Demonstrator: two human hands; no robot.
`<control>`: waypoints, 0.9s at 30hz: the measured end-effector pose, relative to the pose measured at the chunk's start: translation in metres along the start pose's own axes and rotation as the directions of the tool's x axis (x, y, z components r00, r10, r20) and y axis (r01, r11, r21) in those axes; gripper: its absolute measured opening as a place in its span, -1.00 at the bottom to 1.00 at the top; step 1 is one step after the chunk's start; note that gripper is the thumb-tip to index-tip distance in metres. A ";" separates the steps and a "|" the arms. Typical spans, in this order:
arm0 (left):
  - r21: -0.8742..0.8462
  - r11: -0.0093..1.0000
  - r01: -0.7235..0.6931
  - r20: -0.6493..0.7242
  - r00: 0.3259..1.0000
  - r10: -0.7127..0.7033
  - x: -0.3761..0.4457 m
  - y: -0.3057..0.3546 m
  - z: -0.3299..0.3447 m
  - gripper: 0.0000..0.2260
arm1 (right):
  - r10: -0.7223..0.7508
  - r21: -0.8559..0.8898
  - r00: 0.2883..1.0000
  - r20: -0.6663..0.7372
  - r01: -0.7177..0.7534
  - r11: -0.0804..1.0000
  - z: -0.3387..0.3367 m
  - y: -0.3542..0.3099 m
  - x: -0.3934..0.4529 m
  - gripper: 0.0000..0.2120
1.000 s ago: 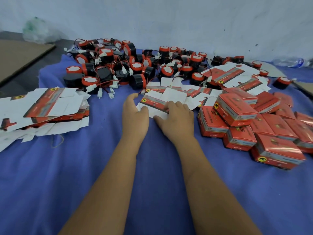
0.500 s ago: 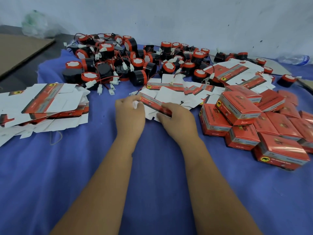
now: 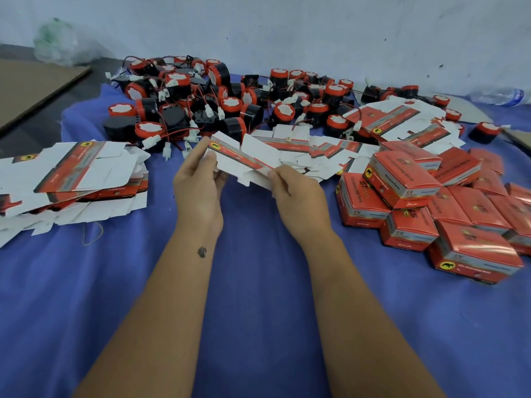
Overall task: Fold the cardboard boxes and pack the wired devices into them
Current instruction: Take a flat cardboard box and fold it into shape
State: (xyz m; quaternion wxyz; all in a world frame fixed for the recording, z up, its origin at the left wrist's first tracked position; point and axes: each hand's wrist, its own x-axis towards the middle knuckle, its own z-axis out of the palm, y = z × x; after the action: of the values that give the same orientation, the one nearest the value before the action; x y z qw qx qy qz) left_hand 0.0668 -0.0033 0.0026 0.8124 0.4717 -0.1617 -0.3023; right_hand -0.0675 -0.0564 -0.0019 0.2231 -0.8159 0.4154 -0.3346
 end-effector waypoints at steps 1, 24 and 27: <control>0.092 0.995 -0.036 0.017 0.999 0.034 -0.002 -0.001 0.001 -0.75 | 0.006 -0.018 0.998 -0.064 -0.007 1.000 0.000 -0.001 0.000 -0.73; 0.536 0.422 -0.731 0.549 0.682 0.484 -0.008 -0.011 0.000 -0.50 | 0.280 0.785 0.952 -0.120 -0.082 0.614 -0.016 -0.012 0.003 -0.88; 0.498 0.526 -0.689 0.492 0.724 0.483 -0.013 -0.006 0.003 -0.50 | 0.200 0.776 0.977 -0.078 -0.067 0.627 -0.012 -0.015 0.002 -0.68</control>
State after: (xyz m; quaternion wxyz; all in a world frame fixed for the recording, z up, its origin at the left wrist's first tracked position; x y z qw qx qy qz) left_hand 0.0535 0.0007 -0.0014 0.6143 0.5888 -0.5253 0.0025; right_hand -0.0676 -0.0506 0.0170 0.5396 -0.5813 0.3092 -0.5248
